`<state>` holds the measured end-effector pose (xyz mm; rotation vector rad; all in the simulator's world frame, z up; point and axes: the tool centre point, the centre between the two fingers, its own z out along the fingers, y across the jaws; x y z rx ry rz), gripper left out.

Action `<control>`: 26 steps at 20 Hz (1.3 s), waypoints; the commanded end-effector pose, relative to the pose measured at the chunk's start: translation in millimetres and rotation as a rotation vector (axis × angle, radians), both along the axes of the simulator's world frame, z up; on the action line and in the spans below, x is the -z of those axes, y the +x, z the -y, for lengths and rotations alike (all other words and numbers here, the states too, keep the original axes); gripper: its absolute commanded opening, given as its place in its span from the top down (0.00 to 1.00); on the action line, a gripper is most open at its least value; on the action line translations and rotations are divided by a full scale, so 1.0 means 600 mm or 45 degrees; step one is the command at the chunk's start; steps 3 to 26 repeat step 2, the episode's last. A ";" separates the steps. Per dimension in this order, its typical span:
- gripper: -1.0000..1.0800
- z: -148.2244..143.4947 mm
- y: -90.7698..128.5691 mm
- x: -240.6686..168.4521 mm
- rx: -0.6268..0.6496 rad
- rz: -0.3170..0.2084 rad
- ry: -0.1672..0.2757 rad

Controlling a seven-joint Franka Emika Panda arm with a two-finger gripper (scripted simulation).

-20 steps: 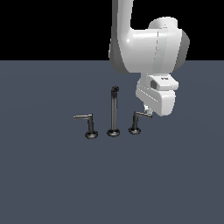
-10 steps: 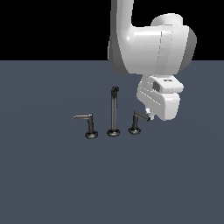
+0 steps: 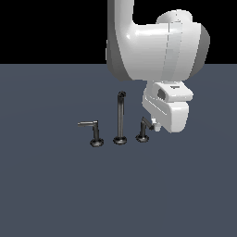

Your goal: Turn on the faucet by rotating a designated handle.

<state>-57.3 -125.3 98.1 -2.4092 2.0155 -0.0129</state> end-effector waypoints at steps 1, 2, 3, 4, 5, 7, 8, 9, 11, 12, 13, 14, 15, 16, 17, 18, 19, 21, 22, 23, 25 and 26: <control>1.00 -0.029 -0.013 0.000 -0.021 -0.008 0.006; 1.00 -0.029 -0.013 0.000 -0.021 -0.008 0.006; 1.00 -0.029 -0.013 0.000 -0.021 -0.008 0.006; 1.00 -0.029 -0.013 0.000 -0.021 -0.008 0.006; 1.00 -0.029 -0.013 0.000 -0.021 -0.008 0.006; 1.00 -0.029 -0.013 0.000 -0.021 -0.008 0.006; 1.00 -0.029 -0.013 0.000 -0.021 -0.008 0.006; 1.00 -0.029 -0.013 0.000 -0.021 -0.008 0.006; 1.00 -0.029 -0.013 0.000 -0.021 -0.008 0.006; 1.00 -0.029 -0.013 0.000 -0.021 -0.008 0.006; 1.00 -0.029 -0.013 0.000 -0.021 -0.008 0.006; 1.00 -0.029 -0.013 0.000 -0.021 -0.008 0.006; 1.00 -0.029 -0.013 0.000 -0.021 -0.008 0.006; 1.00 -0.029 -0.013 0.000 -0.021 -0.008 0.006; 1.00 -0.029 -0.013 0.000 -0.021 -0.008 0.006; 1.00 -0.029 -0.013 0.000 -0.021 -0.008 0.006; 1.00 -0.029 -0.013 0.000 -0.021 -0.008 0.006; 1.00 -0.029 -0.013 0.000 -0.021 -0.008 0.006; 1.00 -0.029 -0.013 0.000 -0.021 -0.008 0.006; 1.00 -0.029 -0.013 0.000 -0.021 -0.008 0.006; 1.00 -0.029 -0.013 0.000 -0.021 -0.008 0.006; 1.00 -0.029 -0.013 0.000 -0.021 -0.008 0.006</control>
